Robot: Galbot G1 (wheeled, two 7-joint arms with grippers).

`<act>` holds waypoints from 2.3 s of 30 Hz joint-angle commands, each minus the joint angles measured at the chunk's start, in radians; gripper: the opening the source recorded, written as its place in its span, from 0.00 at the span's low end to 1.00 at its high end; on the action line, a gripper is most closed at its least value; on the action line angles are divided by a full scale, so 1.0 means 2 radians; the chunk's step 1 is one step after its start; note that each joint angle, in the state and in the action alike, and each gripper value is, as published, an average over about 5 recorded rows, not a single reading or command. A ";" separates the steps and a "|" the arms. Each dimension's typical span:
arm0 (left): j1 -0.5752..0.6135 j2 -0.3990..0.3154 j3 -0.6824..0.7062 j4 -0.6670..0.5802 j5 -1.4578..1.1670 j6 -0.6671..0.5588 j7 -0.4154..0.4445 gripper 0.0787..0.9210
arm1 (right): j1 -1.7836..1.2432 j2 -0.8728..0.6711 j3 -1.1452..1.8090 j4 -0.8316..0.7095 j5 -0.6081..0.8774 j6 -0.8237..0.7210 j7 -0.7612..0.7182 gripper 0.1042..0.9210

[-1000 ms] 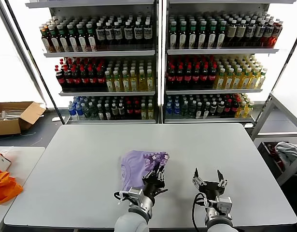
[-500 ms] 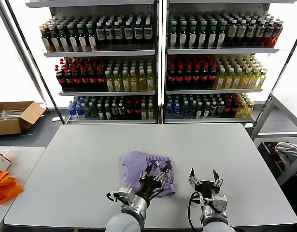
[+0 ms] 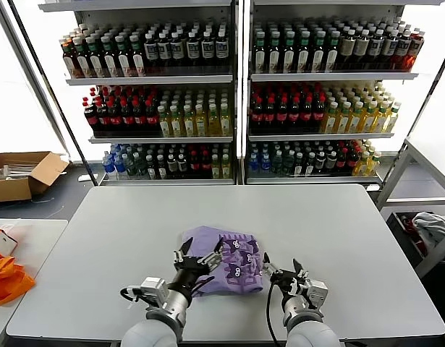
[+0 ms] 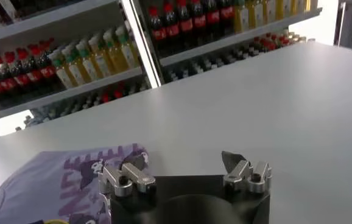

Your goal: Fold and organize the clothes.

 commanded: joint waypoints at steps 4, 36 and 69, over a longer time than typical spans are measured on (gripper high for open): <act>0.032 0.015 -0.049 -0.030 0.043 0.016 -0.007 0.88 | 0.013 -0.002 -0.037 -0.020 0.072 -0.024 0.047 0.75; 0.031 0.014 -0.048 -0.022 0.041 0.020 -0.004 0.88 | 0.048 0.003 -0.056 -0.052 0.043 -0.024 0.024 0.29; 0.023 0.014 -0.047 -0.007 0.040 0.019 0.004 0.88 | 0.013 -0.098 0.088 -0.052 -0.042 -0.025 -0.044 0.10</act>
